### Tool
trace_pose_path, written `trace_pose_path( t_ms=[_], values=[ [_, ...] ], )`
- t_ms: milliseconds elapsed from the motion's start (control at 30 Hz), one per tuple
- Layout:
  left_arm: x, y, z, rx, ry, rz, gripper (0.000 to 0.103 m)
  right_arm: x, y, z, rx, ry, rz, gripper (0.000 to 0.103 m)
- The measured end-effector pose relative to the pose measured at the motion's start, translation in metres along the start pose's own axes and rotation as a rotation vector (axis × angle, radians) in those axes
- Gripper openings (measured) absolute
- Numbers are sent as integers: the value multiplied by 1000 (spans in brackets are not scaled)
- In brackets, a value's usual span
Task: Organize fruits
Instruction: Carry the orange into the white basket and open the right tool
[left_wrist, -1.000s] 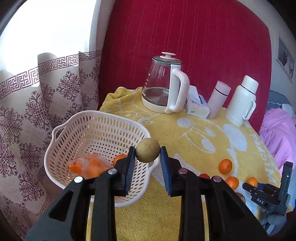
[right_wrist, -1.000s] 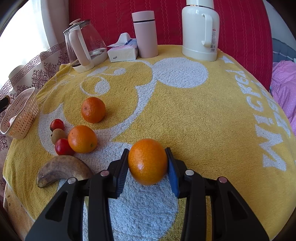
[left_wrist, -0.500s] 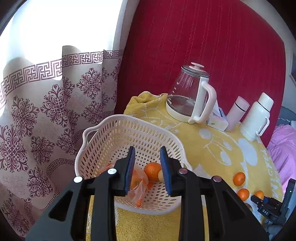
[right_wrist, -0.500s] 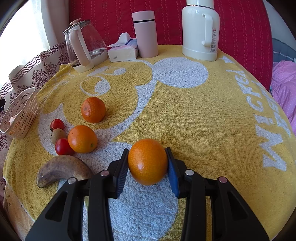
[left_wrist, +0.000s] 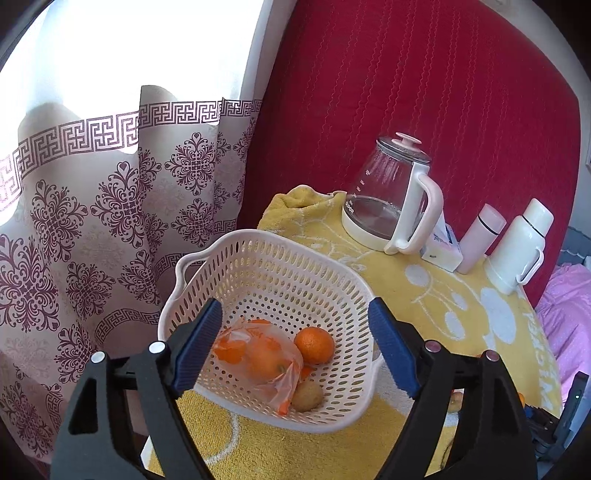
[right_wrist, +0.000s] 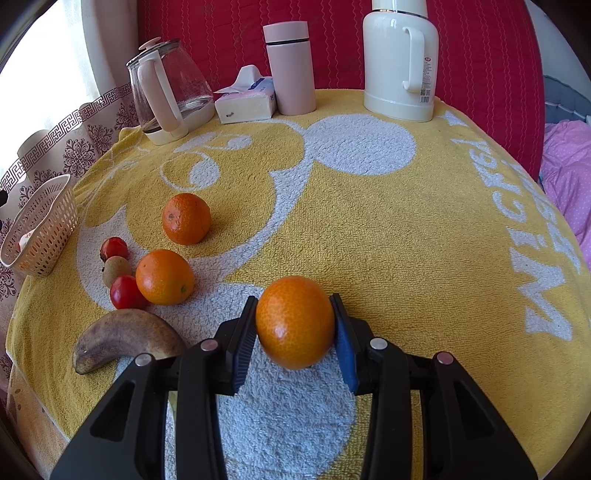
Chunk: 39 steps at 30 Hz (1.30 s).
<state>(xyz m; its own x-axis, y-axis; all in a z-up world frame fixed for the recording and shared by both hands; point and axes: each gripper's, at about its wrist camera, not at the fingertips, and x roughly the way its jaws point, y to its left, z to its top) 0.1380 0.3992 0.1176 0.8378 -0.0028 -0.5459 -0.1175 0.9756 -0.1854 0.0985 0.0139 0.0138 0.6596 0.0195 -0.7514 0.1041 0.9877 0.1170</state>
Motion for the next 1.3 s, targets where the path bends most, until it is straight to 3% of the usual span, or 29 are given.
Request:
trace_pose_path(
  t_ms=[233, 700, 1000, 1300],
  values=[
    [-1, 11, 3, -48, -4, 21, 97, -2, 0, -1, -1, -6, 2, 38],
    [-12, 22, 11, -75, -37, 39, 99, -28, 7, 9, 31, -45, 99, 37],
    [-22, 22, 15, -65, -68, 49, 100, -41, 81, 34, -113, -68, 205, 37],
    [-30, 26, 19, -75, -96, 55, 100, -44, 185, 56, -271, -82, 336, 38]
  ],
)
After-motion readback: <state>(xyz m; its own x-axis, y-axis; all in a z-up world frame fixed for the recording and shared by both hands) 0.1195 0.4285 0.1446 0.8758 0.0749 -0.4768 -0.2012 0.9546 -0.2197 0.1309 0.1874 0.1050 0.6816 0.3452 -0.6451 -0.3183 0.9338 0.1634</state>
